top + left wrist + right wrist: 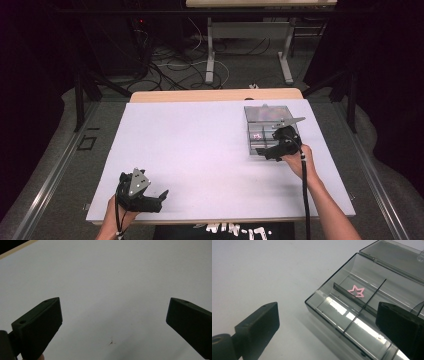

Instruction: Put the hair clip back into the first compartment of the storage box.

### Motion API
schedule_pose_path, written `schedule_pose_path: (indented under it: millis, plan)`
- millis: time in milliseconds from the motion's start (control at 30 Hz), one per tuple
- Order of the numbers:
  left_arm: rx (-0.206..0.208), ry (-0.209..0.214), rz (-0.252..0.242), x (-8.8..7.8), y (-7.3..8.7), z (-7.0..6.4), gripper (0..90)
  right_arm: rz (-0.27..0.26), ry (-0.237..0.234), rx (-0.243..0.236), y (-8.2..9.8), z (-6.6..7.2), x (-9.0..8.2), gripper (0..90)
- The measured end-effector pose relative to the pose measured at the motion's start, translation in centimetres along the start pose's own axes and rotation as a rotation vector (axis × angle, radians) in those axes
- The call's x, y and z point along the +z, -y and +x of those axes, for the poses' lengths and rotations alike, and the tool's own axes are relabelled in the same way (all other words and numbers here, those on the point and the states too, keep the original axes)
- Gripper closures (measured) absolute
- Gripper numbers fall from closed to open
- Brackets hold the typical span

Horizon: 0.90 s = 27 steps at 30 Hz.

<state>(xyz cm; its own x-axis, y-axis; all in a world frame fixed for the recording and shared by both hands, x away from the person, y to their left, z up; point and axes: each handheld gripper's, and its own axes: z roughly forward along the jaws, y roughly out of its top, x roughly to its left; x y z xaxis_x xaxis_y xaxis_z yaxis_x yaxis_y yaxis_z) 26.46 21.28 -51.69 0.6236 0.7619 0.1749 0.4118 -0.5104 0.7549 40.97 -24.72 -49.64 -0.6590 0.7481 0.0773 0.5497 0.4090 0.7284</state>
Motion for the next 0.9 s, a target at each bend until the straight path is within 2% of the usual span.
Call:
schedule_pose_path:
  millis: [100, 133, 333, 533, 633, 767, 900]
  plan:
    - [-0.001, 0.002, 0.000, 0.0, 0.0, 0.0, 0.3, -0.008, 0.002, -0.021, 0.3, 0.4, -0.4, 4.3]
    - [-0.001, 0.004, 0.002, 0.0, 0.0, 0.0, 0.3, -0.013, 0.001, -0.011, 0.4, 0.6, -0.6, 4.1]
    - [-0.010, 0.012, 0.005, 0.1, 0.0, -0.1, 0.3, -0.009, -0.008, -0.039, 1.0, 1.5, -1.5, 2.4]
    - [-0.007, 0.011, 0.005, 0.1, 0.0, -0.1, 0.3, -0.010, -0.014, -0.038, 1.7, 2.1, -2.4, 0.6]
    - [-0.002, 0.015, 0.012, 0.1, 0.0, -0.1, 0.3, -0.005, -0.013, -0.057, 2.1, 2.3, -2.8, 0.1]
    - [0.000, 0.015, 0.012, 0.1, 0.0, -0.1, 0.3, -0.010, -0.017, -0.045, 2.7, 2.5, -3.3, 0.1]
    - [-0.003, 0.014, 0.009, 0.1, 0.0, -0.1, 0.3, 0.002, -0.021, -0.053, 3.3, 2.7, -3.6, 0.1]
